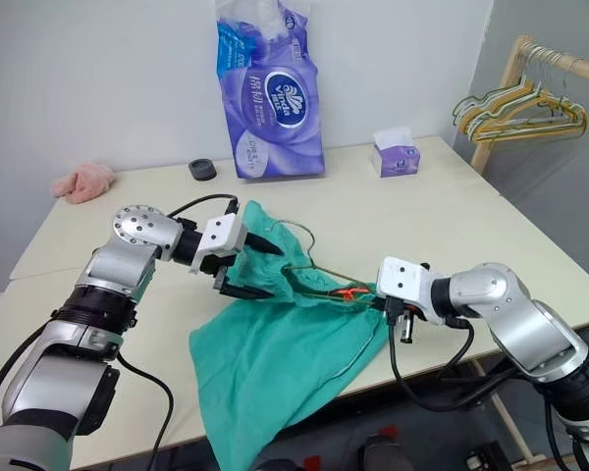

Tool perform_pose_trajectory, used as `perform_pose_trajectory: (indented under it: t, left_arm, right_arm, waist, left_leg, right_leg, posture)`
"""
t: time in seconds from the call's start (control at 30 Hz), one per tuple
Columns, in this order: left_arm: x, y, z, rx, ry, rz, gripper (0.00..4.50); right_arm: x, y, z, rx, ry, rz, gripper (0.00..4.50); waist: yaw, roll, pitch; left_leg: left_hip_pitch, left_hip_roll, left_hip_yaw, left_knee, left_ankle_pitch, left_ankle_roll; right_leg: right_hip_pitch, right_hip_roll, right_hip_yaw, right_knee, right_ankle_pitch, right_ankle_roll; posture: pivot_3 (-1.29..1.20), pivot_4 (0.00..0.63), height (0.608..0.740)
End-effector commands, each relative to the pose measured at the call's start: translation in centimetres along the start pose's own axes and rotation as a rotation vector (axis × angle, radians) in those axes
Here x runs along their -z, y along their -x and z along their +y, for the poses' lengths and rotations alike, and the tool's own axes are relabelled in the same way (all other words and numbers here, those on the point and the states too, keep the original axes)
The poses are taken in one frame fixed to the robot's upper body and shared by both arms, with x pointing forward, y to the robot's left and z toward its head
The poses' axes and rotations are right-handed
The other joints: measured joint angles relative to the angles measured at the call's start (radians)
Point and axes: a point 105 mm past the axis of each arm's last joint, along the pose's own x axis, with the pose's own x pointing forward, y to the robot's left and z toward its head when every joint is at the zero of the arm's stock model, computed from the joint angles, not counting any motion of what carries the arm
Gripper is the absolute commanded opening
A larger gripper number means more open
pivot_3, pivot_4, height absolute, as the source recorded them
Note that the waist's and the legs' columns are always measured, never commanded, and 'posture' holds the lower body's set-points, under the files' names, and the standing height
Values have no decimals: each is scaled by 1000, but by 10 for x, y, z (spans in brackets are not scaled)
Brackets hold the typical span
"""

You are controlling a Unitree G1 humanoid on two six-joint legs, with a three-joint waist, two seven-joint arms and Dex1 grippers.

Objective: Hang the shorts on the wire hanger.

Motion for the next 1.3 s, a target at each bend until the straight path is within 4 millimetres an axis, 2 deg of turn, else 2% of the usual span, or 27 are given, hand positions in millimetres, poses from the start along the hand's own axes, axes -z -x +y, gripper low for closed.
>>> perform_pose_trajectory:
  t: [0.03, 0.13, 0.43, 0.5, 0.67, 0.73, 0.83, 0.97, 1.1, 1.17, 1.2, 1.3]
  left_arm:
    - [1, -5, -4, 12, -10, -1, 4076]
    - [4, -9, -7, 20, 5, -3, 3313]
    - [1, -13, -8, 9, 29, -27, 449]
    - [1, -13, -9, 11, 34, -30, 44]
    - [2, -12, -12, 16, 44, -24, 44]
    - [3, -11, -12, 11, 50, -21, 44]
    - [4, -9, -11, -5, 54, -17, 0]
    - [5, -7, -8, -32, 60, -17, 0]
    - [6, -5, -8, -46, 62, -16, 0]
    - [7, -4, -7, -53, 63, -15, 0]
    - [7, -4, -6, -59, 63, -16, 0]
    - [7, -3, -5, -68, 62, -17, 0]
  right_arm:
    - [-20, 6, -4, 23, 60, -89, 0]
    - [-25, 6, -3, 20, 66, -116, 0]
    - [-33, 5, -4, 33, 131, -168, 0]
    - [-36, 3, -4, 39, 167, -195, 0]
    - [-30, 1, 4, -31, 265, -175, 0]
    - [-24, 5, 0, -26, 288, -149, 0]
    - [-17, 14, -12, 18, 285, -127, 704]
    - [4, 32, -32, 108, 227, -52, 2028]
    - [38, 50, -42, 227, 59, 1, 3433]
    - [48, 51, -39, 266, -68, -31, 4128]
    - [54, 48, -33, 279, -185, -73, 4458]
    - [56, 32, -13, 270, -421, -171, 4458]
  waist:
    - [-1, 0, 0]
    - [0, 0, 0]
    - [0, 0, 0]
    - [0, 0, 0]
    - [-1, -1, -1]
    - [0, -1, -1]
    - [0, -1, -2]
    - [2, -1, -2]
    - [5, -3, -4]
    - [5, -4, -4]
    - [5, -4, -4]
    - [3, -5, -8]
  left_leg:
    - [0, 0, 0, 0, 0, 0]
    - [0, 0, 0, 0, 0, 0]
    - [0, 0, 0, 0, 0, 0]
    - [0, 0, 0, 0, 0, 0]
    - [0, 0, 0, 1, 0, 0]
    - [0, 0, 0, 1, 0, 0]
    - [0, 0, 0, 1, 0, 0]
    - [0, 0, 0, 1, 0, 0]
    - [0, 0, 0, 1, 0, 0]
    - [0, 0, 1, 1, 0, 0]
    - [0, 0, 0, 1, 0, 0]
    - [1, 1, 0, 1, 0, 0]
  right_leg:
    - [0, 0, 0, 0, 0, 0]
    - [0, 0, 0, 0, 0, 0]
    - [0, 0, 0, 1, 0, 0]
    - [0, 0, 0, 1, 0, 0]
    - [0, 0, 0, 1, 0, 0]
    - [0, 0, 0, 1, 0, 0]
    - [0, 0, 0, 1, 0, 0]
    - [0, 0, 0, 1, 0, 0]
    - [0, 0, 0, 2, 0, 0]
    - [0, 0, 1, 2, 0, 0]
    - [0, 0, 1, 2, 0, 0]
    - [0, 1, 0, 3, 0, -1]
  posture:
    - [-200, 6, 740]
    - [-199, 7, 740]
    - [-196, 6, 740]
    - [-196, 6, 740]
    - [-190, 0, 740]
    - [-189, 0, 740]
    - [-188, 0, 740]
    - [-185, 0, 740]
    - [-185, 0, 740]
    - [-187, 0, 740]
    - [-187, 0, 740]
    - [-189, 0, 740]
